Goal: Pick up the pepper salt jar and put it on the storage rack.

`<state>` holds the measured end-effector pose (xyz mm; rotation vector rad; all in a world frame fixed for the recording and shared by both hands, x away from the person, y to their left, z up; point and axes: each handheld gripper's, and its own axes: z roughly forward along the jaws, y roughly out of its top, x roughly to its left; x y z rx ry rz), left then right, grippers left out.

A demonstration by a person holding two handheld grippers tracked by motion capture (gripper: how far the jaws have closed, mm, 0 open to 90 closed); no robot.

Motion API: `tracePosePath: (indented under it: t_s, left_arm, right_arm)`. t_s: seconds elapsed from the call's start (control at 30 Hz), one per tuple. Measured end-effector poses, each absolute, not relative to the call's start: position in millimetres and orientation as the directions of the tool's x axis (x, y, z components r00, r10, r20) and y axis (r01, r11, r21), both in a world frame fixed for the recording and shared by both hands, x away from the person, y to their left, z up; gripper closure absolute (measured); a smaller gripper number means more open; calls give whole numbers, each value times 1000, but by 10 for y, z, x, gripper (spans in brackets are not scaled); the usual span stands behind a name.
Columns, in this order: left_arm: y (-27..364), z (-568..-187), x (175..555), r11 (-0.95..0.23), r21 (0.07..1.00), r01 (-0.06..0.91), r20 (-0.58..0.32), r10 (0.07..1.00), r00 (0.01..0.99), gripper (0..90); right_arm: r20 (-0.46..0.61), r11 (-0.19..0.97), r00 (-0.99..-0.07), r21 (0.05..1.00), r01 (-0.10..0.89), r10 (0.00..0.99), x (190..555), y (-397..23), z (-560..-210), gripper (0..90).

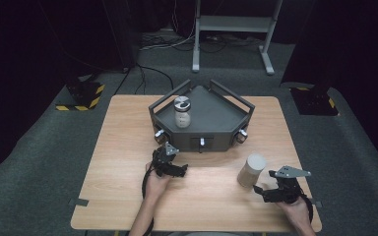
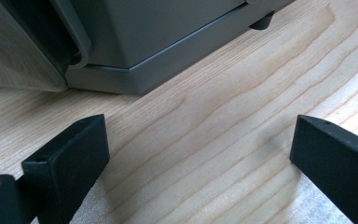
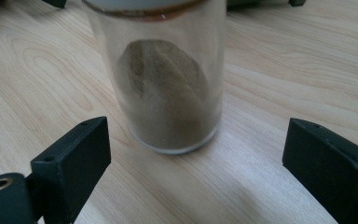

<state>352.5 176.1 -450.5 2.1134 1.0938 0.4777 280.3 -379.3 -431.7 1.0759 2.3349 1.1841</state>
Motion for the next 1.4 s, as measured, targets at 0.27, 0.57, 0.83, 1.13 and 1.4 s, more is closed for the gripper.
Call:
tracePosePath:
  t_s: [0.27, 0.57, 0.83, 1.13, 1.4]
  left_arm:
    - [1760, -4505, 3525, -399, 726, 560, 6, 818, 576, 48]
    - [1760, -4505, 3525, -399, 726, 560, 6, 818, 576, 48]
    - [1760, -4505, 3525, -400, 726, 560, 6, 818, 576, 48]
    - [1761, -4501, 3527, -403, 724, 559, 9, 817, 577, 48]
    - [1761, -4502, 3526, -402, 725, 559, 8, 817, 577, 48]
  right_arm:
    - [59, 377, -683, 798, 470, 728, 2850, -3724, -4300, 72]
    - [53, 384, -696, 803, 455, 716, 2929, -3612, -4269, 82]
    - [35, 390, -704, 813, 433, 709, 2969, -3506, -4249, 95]
    - [14, 395, -712, 824, 406, 702, 3025, -3382, -4224, 141]
    - [35, 373, -706, 830, 415, 708, 3067, -3388, -4225, 188]
